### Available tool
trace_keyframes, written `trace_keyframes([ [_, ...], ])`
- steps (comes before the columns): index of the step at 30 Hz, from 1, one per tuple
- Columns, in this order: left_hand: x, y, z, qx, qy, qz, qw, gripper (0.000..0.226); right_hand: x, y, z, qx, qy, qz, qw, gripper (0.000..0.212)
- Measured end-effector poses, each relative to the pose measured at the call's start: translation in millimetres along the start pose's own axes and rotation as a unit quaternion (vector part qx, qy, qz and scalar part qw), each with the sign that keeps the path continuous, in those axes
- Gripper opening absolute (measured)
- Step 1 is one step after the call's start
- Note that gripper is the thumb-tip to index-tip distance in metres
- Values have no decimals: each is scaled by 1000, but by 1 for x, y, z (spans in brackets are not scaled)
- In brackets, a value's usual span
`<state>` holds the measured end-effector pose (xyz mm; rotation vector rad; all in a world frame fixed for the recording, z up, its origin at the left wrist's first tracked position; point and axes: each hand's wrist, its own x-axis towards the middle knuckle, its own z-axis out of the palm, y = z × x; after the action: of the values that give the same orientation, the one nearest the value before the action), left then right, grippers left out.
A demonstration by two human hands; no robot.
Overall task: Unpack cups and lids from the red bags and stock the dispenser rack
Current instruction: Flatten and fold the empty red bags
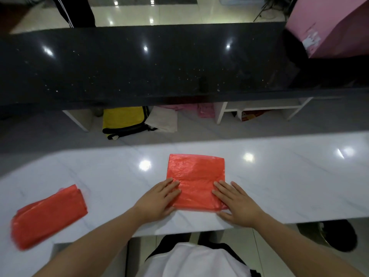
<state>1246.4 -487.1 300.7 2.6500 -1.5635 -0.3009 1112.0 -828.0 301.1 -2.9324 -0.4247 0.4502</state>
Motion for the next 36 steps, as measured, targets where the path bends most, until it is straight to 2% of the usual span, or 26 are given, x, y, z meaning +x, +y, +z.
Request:
trace_keyframes([
  [5, 0, 3, -16, -41, 69, 7, 997, 41, 1, 1, -4, 11, -27, 11, 1000, 71],
  [7, 2, 4, -20, -75, 60, -13, 995, 40, 0, 3, -6, 12, -34, 6, 999, 73],
  [11, 6, -2, -29, -208, 17, -111, 972, 43, -2, 5, -11, 24, -32, -2, 999, 72],
  [14, 9, -2, -37, -255, -3, -128, 958, 51, -1, 4, -13, 50, 28, -2, 998, 60],
  [18, 12, -5, -46, -313, -11, -141, 939, 56, 6, 3, -15, 46, 111, -28, 992, 67],
  [21, 10, -7, -51, -245, -24, -45, 968, 48, 15, 1, -23, 84, 133, 0, 988, 58],
  [22, 8, -9, -50, -206, -34, -18, 978, 53, 18, -1, -26, 114, 133, 30, 984, 47],
  [24, 2, -12, -42, -135, -61, -13, 989, 78, 23, -4, -34, 170, 130, 80, 973, 33],
  [25, 0, -14, -37, -119, -64, -25, 990, 85, 25, -4, -36, 190, 126, 98, 969, 30],
  [27, 0, -15, -28, -134, -35, -51, 989, 80, 28, -2, -38, 228, 98, 133, 959, 23],
  [29, 12, -12, -26, -195, 20, -92, 976, 60, 31, 2, -40, 273, 79, 168, 944, 23],
  [31, 26, -5, -26, -275, 89, -134, 948, 35, 37, 4, -41, 298, 79, 207, 928, 12],
  [33, 37, 1, -22, -314, 140, -214, 914, 13, 45, 6, -36, 302, 103, 257, 912, 7],
  [36, 49, 1, -17, -306, 162, -307, 887, 42, 56, 7, -31, 311, 124, 303, 892, 24],
])
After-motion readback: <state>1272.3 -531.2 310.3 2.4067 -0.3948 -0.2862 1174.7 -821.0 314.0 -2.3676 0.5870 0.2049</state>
